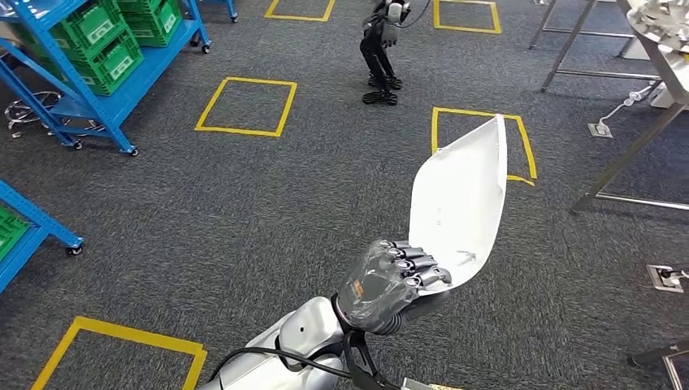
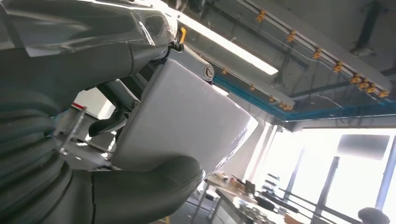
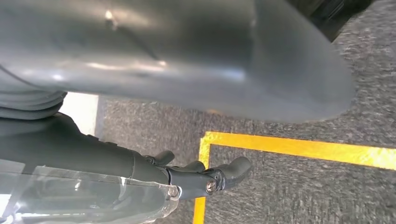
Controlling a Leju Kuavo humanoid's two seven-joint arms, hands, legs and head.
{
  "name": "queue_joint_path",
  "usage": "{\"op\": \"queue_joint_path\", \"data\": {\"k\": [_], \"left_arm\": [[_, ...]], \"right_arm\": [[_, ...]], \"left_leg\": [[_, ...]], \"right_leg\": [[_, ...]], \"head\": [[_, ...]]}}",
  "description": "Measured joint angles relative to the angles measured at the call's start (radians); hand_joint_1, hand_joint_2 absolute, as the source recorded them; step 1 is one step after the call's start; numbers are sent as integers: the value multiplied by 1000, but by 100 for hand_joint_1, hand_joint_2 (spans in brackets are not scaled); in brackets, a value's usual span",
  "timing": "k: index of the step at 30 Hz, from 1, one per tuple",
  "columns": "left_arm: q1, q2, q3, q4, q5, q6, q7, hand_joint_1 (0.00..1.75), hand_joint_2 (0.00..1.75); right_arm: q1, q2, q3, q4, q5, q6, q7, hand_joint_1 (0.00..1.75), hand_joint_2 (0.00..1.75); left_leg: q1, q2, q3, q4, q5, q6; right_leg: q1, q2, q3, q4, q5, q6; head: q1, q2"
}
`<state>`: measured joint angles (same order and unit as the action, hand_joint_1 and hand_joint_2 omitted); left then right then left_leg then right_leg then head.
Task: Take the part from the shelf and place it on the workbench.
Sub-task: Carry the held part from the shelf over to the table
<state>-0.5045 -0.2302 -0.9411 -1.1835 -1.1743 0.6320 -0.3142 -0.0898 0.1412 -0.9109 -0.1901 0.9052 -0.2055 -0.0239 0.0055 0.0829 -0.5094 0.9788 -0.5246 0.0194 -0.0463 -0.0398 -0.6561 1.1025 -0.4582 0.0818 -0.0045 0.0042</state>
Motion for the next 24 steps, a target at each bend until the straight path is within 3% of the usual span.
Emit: {"op": "queue_joint_path", "data": {"k": [2, 5, 7, 9, 10, 11, 12, 14, 16, 18, 20, 21, 22, 24], "left_arm": [[-2, -4, -3, 3, 4, 2, -2, 175, 175], [-3, -9, -7, 5, 9, 5, -6, 175, 175], [-4, -11, -8, 6, 5, 11, -6, 175, 175], [-4, -9, -9, 13, -3, 19, -7, 175, 175], [-3, -6, -10, 17, -6, 23, -7, 175, 175], [-3, -3, -11, 21, -7, 24, -7, 175, 175], [-2, -2, -12, 24, -8, 25, -7, 175, 175], [-4, -2, -14, 27, -8, 26, -8, 175, 175], [-9, -4, -16, 27, -8, 28, -8, 175, 175], [-14, -5, -19, 27, -8, 29, -9, 175, 175], [-17, -8, -20, 27, -8, 29, -9, 175, 175], [-19, -11, -20, 27, -8, 29, -9, 175, 175], [-22, -13, -20, 27, -8, 30, -9, 175, 175], [-25, -14, -20, 28, -8, 30, -9, 175, 175]], "right_arm": [[-4, 4, 0, -1, 0, 0, -7, 0, 0], [-4, 4, 0, -2, 1, 0, -9, 0, 0], [-3, 3, 0, -2, 3, 0, -5, 0, 0], [-5, 3, 0, -2, 6, 0, 1, 0, 0], [-6, 3, 0, -2, 6, 1, 2, 0, 0], [-5, 3, 0, -2, 7, 1, 3, 0, 0], [-5, 4, 0, -2, 7, 2, 4, 0, 0], [-3, 6, 0, -2, 7, 3, 4, 0, 0], [-5, 12, 0, -2, 7, 5, 4, 0, 0], [-7, 20, 0, -2, 5, 8, 3, 0, 0], [-5, 23, 0, -2, 3, 9, -1, 0, 0], [-4, 24, 0, -2, 2, 9, -3, 0, 0], [-4, 24, 0, -2, 2, 9, -6, 0, 0], [-7, 21, 0, -2, 2, 9, -9, 0, 0]], "left_leg": [[-3, 18, -4, 12, -13, -16], [3, 32, 4, 12, -19, -30], [9, -8, -14, 55, -54, -36], [9, -62, -74, 178, -118, -36], [7, -74, -110, 247, -144, -33], [4, -80, -137, 294, -154, -27], [-1, -84, -147, 303, -144, -19], [-16, -104, -108, 208, -77, 4], [-29, -156, -44, 75, -19, 27], [-37, -181, -21, 23, -6, 38], [-37, -156, -14, 10, 4, 41], [-34, -142, -9, -1, 12, 43], [-31, -126, -4, -11, 20, 44], [-28, -92, -2, -20, 27, 44]], "right_leg": [[1, -23, 40, -69, 15, -11], [8, 3, 33, -70, 14, -40], [9, 23, 30, -72, 19, -53], [13, 45, 25, -72, 23, -61], [16, 57, 22, -72, 25, -65], [20, 71, 19, -72, 27, -68], [24, 85, 17, -72, 29, -71], [27, 113, 15, -72, 33, -74], [25, 137, 13, -72, 39, -72], [19, 159, 6, -74, 46, -62], [16, 176, 1, -79, 55, -50], [18, 164, -4, -73, 52, -47], [22, 141, -17, -51, 36, -44], [28, 81, -64, 52, -24, -37]], "head": [[-3, 0], [-11, 0], [-11, 0], [-13, 0], [-14, 0], [-15, 0], [-14, 0], [-14, 0], [-14, 0], [-18, 0], [-23, 0], [-22, 0], [-21, 0], [-20, 0]]}}
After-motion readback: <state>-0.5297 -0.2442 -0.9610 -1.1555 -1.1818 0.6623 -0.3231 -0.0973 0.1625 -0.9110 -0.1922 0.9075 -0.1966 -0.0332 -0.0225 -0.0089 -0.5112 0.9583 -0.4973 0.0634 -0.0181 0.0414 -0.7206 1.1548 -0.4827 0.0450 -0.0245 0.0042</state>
